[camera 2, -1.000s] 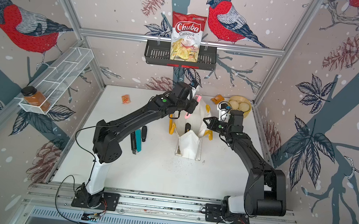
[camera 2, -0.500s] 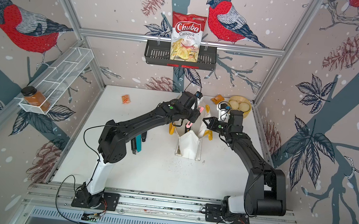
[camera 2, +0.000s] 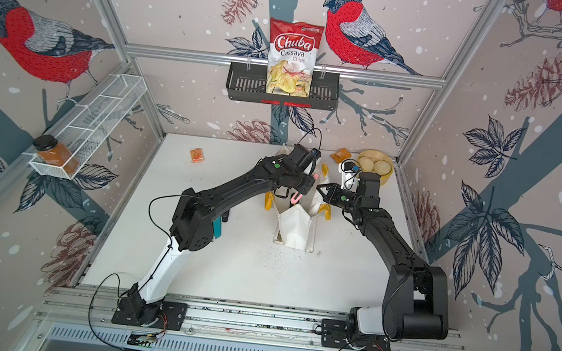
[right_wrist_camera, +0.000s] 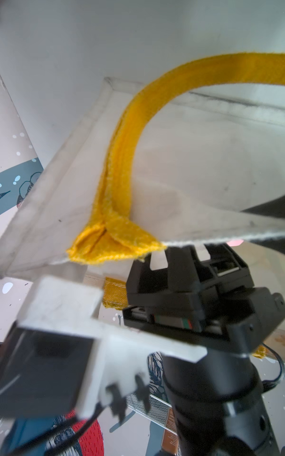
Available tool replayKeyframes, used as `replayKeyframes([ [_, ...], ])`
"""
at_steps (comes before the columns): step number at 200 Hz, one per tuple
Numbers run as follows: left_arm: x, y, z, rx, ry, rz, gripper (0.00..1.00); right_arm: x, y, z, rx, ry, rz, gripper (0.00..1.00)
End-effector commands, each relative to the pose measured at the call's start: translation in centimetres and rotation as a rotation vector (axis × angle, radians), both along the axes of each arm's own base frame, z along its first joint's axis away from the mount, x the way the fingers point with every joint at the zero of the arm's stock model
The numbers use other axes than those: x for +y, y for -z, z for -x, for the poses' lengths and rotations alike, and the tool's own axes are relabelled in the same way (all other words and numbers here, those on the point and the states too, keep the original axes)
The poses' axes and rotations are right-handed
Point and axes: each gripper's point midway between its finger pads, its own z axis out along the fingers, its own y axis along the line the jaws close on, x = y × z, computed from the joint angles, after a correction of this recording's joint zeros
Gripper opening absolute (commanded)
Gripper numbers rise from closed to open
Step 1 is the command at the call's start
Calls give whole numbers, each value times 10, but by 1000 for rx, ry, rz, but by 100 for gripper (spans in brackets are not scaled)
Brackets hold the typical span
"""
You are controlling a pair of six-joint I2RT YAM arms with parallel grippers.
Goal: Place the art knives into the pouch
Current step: Place the utility knife in the pouch.
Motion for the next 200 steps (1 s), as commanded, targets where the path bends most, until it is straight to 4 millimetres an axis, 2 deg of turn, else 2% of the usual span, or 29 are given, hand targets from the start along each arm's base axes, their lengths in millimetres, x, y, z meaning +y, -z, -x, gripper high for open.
replayKeyframes([
  [1,3,15,8,47,8,-21,27,4,-12,-3,-55,-14,-23,0],
  [28,2,30,12,86,21,-36,26,3,-11,-1,-54,-11,-22,0],
  [77,19,63,24,161,12,-134,26,2,-9,-2,-52,-7,-20,0],
  [156,14,72,24,182,27,-132,29,3,-10,-1,-53,-14,-31,0],
  [170,14,72,24,181,26,-133,33,4,-10,-1,-51,-16,-30,0],
  [200,16,74,24,178,22,-144,50,4,-10,-1,-50,-16,-31,0],
])
